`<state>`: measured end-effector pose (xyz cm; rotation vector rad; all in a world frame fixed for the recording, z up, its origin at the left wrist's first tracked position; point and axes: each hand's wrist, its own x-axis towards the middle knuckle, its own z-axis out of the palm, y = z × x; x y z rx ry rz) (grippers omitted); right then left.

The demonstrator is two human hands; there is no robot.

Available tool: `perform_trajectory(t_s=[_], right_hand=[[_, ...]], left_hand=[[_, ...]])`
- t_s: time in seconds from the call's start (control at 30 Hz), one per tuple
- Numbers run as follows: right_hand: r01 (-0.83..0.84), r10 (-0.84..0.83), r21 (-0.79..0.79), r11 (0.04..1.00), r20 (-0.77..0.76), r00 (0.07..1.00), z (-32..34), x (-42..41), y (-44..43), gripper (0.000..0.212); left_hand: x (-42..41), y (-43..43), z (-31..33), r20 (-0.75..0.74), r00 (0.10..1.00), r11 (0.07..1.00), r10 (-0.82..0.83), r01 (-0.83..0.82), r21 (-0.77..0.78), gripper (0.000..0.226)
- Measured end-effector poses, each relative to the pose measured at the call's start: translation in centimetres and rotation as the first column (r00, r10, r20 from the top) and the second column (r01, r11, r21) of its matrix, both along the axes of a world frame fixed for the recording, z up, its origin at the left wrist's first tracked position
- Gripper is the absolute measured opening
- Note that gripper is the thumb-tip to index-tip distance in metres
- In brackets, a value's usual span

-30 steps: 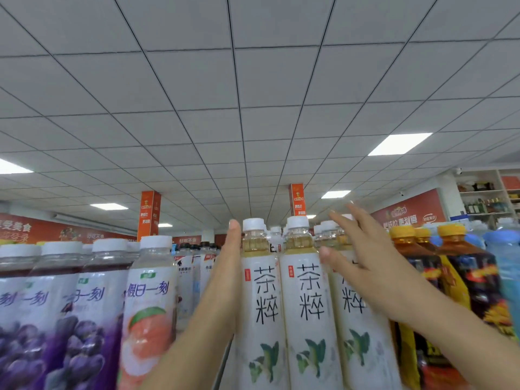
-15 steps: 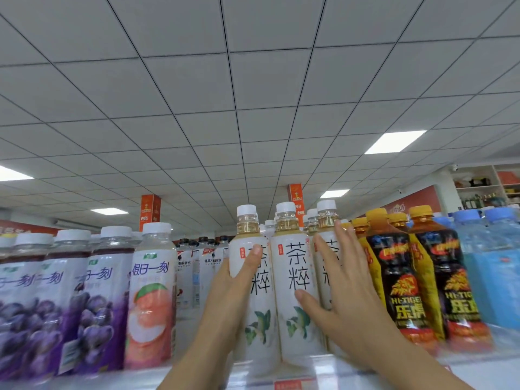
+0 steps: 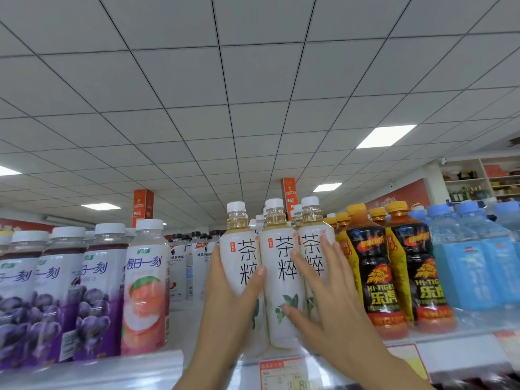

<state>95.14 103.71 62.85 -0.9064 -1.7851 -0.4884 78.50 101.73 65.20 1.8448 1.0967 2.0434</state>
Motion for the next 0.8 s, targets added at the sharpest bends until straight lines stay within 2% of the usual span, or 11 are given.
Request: perform_trajectory(t_s=[0.1,0.17,0.27,0.37,0.57,0.8], right_hand=[[0.002,-0.002,0.000,1.000,0.004,1.000,-1.0,0.1,0.5,0.069],[-0.035,0.035,-0.013,0.999,-0.010,0.999,-0.9,0.2,0.5,0.073],[-0.135,0.129,-0.036,0.990,-0.124,0.984,-0.7,0.5,0.4,0.071],[-0.142,0.136,-0.015,0.990,-0.211,0.968,-0.4,0.7,0.4,0.063],[-0.131,0.115,-0.044,0.990,-0.258,0.959,-0.2,0.4,0.5,0.067],[-0.271,0.255,-0.018,0.963,-0.284,0.925,-0.2,1.0,0.4,0.071]], left_hand=[[0.6,-0.3,-1.1,-0.178,0.973,0.989,0.145,-0.135,0.067,0.104],[0.9,-0.1,-1.3,-0.225,0.955,0.981,0.191,-0.177,0.082,0.111],[0.9,0.2,-1.5,-0.227,0.948,0.973,0.224,-0.206,0.102,0.112],[1.1,0.0,-1.8,-0.256,0.929,0.964,0.266,-0.252,0.086,0.113],[2.3,-0.5,-3.2,-0.365,0.804,0.877,0.469,-0.472,0.089,0.116],[2.3,-0.6,-3.1,-0.390,0.808,0.887,0.442,-0.458,0.056,0.114]])
